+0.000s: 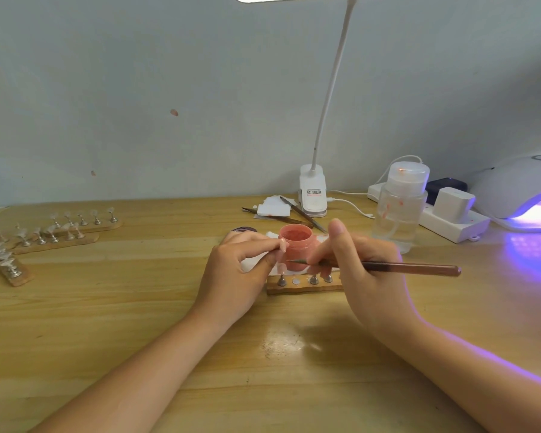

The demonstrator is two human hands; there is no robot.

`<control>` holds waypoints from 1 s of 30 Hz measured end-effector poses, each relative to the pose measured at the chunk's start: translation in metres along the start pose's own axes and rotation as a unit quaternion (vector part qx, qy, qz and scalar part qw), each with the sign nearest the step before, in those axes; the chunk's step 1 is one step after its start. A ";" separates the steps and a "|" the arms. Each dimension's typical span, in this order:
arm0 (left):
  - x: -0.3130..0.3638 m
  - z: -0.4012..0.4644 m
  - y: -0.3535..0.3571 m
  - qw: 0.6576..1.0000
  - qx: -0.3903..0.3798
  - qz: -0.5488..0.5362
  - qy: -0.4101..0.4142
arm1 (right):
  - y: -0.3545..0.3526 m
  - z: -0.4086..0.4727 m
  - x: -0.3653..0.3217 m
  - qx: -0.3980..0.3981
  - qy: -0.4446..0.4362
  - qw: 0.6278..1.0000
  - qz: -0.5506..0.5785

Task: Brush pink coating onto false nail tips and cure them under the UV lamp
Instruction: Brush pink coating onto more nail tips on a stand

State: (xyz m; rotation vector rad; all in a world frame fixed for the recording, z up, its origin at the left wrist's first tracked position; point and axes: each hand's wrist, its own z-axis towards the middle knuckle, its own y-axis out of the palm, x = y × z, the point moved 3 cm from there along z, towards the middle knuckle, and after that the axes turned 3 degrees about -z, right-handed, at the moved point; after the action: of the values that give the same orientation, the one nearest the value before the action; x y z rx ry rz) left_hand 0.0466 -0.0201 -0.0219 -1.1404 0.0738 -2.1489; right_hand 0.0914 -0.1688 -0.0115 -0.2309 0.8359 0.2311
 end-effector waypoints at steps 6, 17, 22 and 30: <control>-0.001 0.001 0.000 1.000 -0.002 0.015 -0.003 | 0.000 0.001 -0.004 -0.022 -0.031 0.997 -0.069; 0.003 -0.001 0.000 1.000 0.000 0.017 -0.011 | -0.002 0.001 0.000 -0.008 -0.013 0.999 -0.039; 0.004 0.000 0.000 1.000 -0.002 0.020 -0.008 | -0.001 0.003 -0.001 -0.029 -0.040 0.995 -0.081; 0.003 0.000 0.000 1.000 0.006 0.020 0.008 | -0.001 0.002 -0.001 -0.025 -0.031 0.997 -0.063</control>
State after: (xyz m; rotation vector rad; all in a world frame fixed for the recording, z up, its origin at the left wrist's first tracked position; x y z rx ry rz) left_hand 0.0455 -0.0215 -0.0199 -1.1054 0.0900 -2.1198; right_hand 0.0921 -0.1691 -0.0094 -0.3213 0.7523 0.1395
